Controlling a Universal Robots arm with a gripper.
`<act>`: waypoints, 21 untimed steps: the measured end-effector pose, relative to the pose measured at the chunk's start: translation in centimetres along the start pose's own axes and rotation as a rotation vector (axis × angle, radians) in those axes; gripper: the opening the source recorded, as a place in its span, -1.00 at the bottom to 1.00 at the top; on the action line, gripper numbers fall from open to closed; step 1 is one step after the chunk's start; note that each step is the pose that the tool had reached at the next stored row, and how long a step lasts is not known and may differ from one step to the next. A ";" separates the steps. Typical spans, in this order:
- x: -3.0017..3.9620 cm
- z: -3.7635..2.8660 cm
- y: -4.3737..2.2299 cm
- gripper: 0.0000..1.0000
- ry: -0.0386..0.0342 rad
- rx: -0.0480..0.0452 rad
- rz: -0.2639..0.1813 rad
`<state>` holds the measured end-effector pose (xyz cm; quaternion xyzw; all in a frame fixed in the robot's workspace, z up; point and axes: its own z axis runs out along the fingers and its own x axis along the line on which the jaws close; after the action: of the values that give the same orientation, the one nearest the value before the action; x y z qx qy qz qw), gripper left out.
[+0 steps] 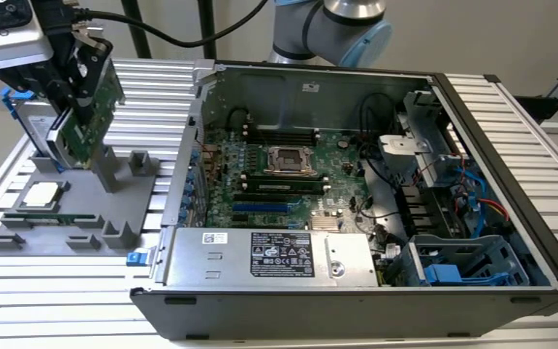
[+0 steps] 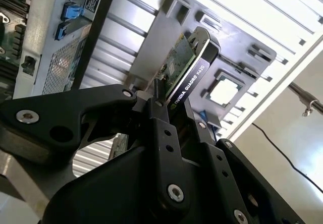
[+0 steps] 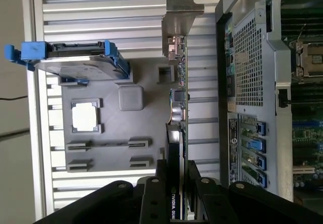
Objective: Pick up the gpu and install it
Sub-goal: 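Pick up the gpu and move the gpu toward the slot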
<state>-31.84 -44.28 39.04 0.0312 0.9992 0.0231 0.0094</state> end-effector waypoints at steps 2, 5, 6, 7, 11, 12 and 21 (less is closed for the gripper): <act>0.00 -0.12 0.01 -1.00 0.0000 0.0000 0.000; -0.01 -0.31 0.02 -1.00 0.0000 0.0000 0.000; -0.01 -0.36 0.02 -1.00 0.0000 0.0000 0.000; -0.01 -0.42 0.02 -1.00 0.0000 0.0000 0.000; -0.01 -0.66 0.03 -1.00 0.0000 0.0000 0.000; -0.01 -0.72 0.03 -1.00 -0.0001 0.0000 0.000; -0.02 -1.24 0.06 -1.00 0.0000 0.0000 0.000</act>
<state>-31.84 -44.28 40.28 0.0312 0.9992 0.0231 0.0094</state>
